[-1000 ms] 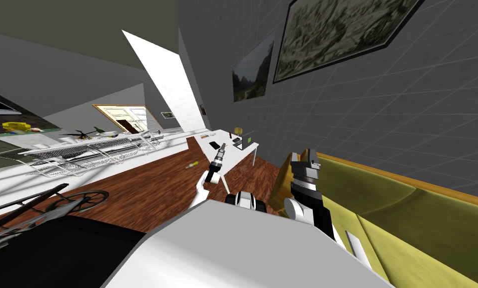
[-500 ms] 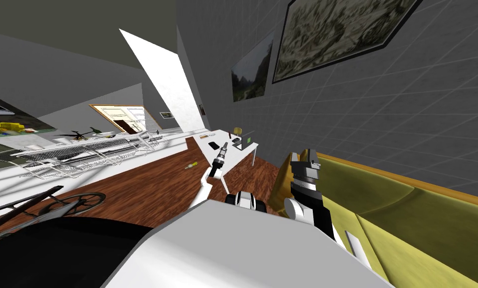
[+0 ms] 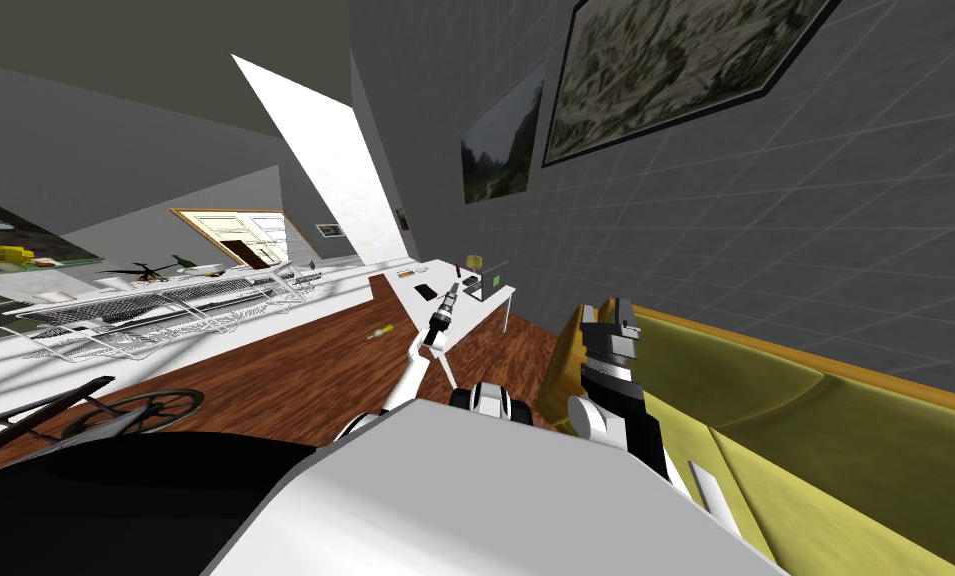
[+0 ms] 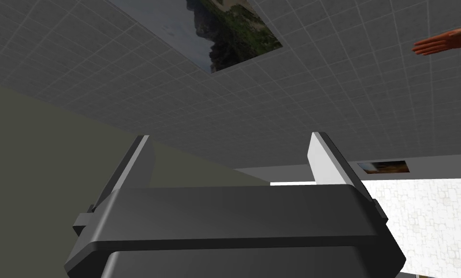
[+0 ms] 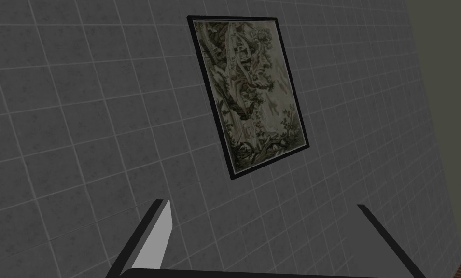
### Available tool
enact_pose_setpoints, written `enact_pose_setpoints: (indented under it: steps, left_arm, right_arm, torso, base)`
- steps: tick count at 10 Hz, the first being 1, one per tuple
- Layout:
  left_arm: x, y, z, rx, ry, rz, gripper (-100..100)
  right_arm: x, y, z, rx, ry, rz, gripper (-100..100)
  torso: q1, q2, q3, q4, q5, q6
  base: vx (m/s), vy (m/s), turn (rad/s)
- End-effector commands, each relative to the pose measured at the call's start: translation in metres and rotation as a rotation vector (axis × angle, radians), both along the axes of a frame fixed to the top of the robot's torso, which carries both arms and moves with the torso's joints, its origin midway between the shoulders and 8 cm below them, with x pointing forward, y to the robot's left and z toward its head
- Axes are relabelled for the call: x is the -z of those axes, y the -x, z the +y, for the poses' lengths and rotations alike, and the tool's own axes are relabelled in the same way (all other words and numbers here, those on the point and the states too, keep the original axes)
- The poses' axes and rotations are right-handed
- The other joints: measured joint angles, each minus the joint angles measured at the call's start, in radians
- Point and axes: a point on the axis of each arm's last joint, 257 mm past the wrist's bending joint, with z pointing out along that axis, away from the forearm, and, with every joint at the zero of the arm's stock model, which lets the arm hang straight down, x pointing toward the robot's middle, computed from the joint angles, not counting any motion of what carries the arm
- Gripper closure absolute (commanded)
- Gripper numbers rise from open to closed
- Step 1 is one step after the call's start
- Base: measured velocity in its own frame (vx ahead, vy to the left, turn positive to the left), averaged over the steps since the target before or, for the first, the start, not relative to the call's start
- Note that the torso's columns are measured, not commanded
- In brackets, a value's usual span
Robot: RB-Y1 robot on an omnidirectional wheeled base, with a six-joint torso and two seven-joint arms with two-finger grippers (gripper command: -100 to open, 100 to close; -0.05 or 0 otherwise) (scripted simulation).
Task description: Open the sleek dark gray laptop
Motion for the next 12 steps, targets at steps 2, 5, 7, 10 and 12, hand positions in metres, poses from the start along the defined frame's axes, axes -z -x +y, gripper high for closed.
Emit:
enact_pose_setpoints:
  steps: [2,5,7,10,12]
  left_arm:
    - [0.002,-0.029,-0.006,0.003,-0.010,0.027,-100]
    - [0.015,-0.046,-0.009,0.002,-0.015,0.067,-100]
    - [0.018,-0.060,-0.012,0.003,-0.019,0.087,-100]
    - [0.012,-0.082,-0.020,0.008,-0.027,0.103,-100]
    - [0.018,-0.096,-0.025,0.010,-0.031,0.131,-100]
  right_arm:
    - [0.000,0.000,0.000,0.000,0.000,0.000,0]
    - [0.000,0.000,0.000,0.000,0.000,0.000,0]
    - [0.000,0.000,0.000,0.000,0.000,0.000,0]
    - [0.000,0.000,0.000,0.000,0.000,0.000,0]
    - [0.000,0.000,0.000,0.000,0.000,0.000,0]
  torso:
    - [0.000,0.000,0.000,0.000,0.000,0.000]
    - [0.000,0.000,0.000,0.000,0.000,0.000]
    - [0.000,0.000,0.000,0.000,0.000,0.000]
    - [0.000,0.000,0.000,0.000,0.000,0.000]
    - [0.000,0.000,0.000,0.000,0.000,0.000]
  base:
    - [0.015,-0.004,-0.016]
    - [0.015,-0.001,-0.015]
    - [0.018,-0.002,-0.017]
    - [0.016,-0.004,-0.015]
    - [0.015,-0.002,-0.017]
